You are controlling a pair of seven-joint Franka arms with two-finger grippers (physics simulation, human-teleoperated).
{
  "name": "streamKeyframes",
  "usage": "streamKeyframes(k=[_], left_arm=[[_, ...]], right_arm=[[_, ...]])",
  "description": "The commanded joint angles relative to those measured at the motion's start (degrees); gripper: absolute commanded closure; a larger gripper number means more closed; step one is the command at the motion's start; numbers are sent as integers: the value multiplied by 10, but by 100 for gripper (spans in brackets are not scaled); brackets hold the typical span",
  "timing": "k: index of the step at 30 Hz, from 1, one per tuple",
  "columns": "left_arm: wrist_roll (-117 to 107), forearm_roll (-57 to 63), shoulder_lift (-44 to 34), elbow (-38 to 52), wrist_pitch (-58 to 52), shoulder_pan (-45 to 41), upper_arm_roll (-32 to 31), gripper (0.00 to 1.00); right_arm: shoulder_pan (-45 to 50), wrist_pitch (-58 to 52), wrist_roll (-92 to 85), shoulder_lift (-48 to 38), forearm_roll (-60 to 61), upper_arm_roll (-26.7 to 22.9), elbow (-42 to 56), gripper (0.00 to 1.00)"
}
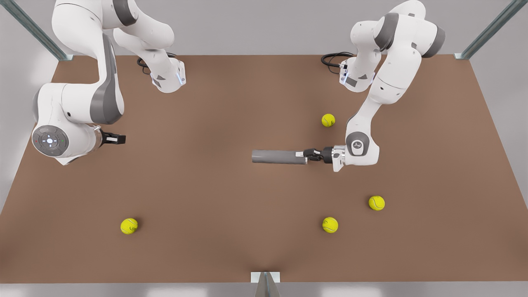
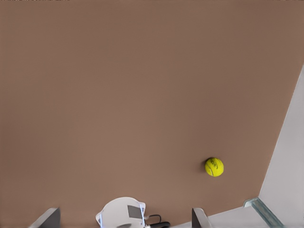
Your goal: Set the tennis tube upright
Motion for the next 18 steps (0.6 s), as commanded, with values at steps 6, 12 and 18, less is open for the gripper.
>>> streamKeyframes(k=[6,12,18], left_arm=[[0,1,-2,-1,0,0,0,70],[-10,25,-7,0,-7,0,0,73],[-33,26,-15,-1,-12,0,0,73]], right_arm=[[0,0,-1,0,0,0,1,0],[-1,0,0,1,0,0,0,0],[-1,0,0,2,0,0,1,0]])
